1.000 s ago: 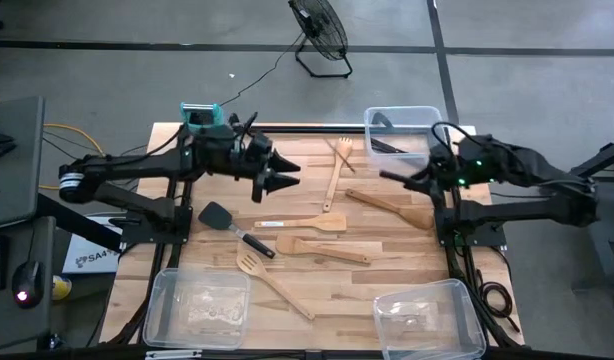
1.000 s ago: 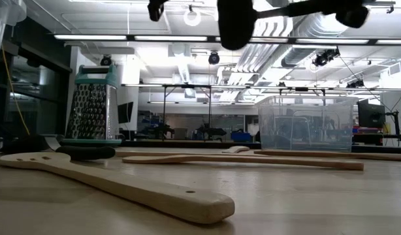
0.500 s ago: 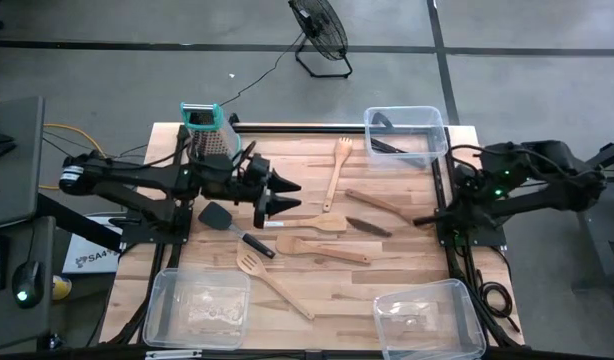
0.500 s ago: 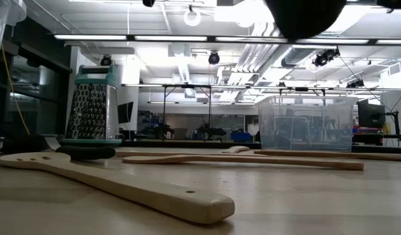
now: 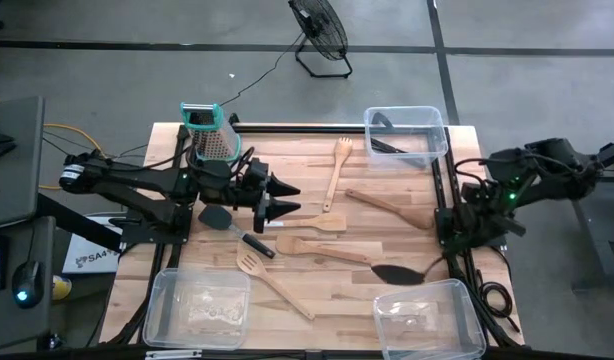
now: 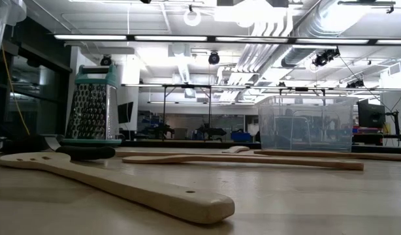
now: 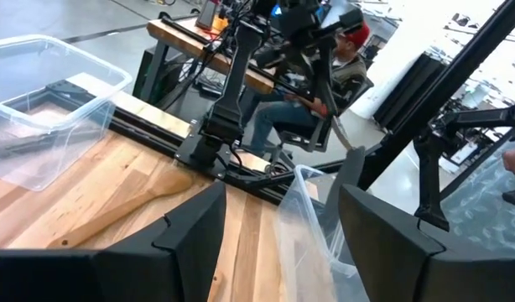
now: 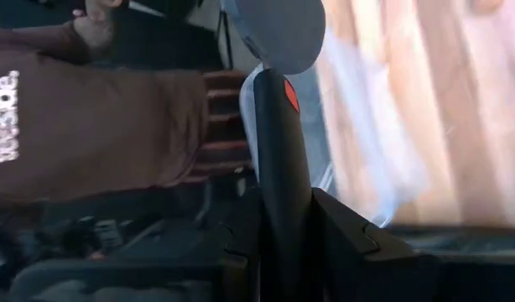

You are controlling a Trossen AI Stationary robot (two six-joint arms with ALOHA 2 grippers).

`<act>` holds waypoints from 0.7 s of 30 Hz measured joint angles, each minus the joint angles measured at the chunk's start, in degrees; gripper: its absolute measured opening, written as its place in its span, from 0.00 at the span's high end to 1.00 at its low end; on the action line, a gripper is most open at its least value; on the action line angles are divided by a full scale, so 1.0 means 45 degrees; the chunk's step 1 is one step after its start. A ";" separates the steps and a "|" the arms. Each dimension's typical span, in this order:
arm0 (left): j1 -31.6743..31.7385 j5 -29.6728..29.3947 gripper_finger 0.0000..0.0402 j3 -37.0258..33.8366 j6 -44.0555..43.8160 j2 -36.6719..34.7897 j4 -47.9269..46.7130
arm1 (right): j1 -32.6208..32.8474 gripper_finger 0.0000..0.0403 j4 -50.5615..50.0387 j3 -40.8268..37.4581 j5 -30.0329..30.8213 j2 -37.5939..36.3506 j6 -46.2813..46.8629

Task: Pick & Place Kitchen Items
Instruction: Put the top black spatula into the bottom right transparent bin

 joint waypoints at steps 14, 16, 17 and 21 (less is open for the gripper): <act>0.0020 -0.0010 0.43 0.0000 -0.0053 0.0005 -0.0004 | 0.2382 0.83 0.0003 0.0000 -0.0484 0.0341 0.2903; 0.0024 -0.0010 0.43 0.0000 -0.0053 0.0005 0.0000 | 0.2676 0.83 0.0005 0.0000 -0.0215 0.0537 0.2893; 0.0023 -0.0010 0.43 0.0000 -0.0053 0.0010 0.0000 | 0.2815 0.83 0.0005 0.0000 -0.0080 0.0649 0.2889; 0.0024 -0.0010 0.43 0.0000 -0.0058 0.0010 0.0000 | 0.3439 0.83 0.0014 -0.0005 0.0330 0.1367 0.2850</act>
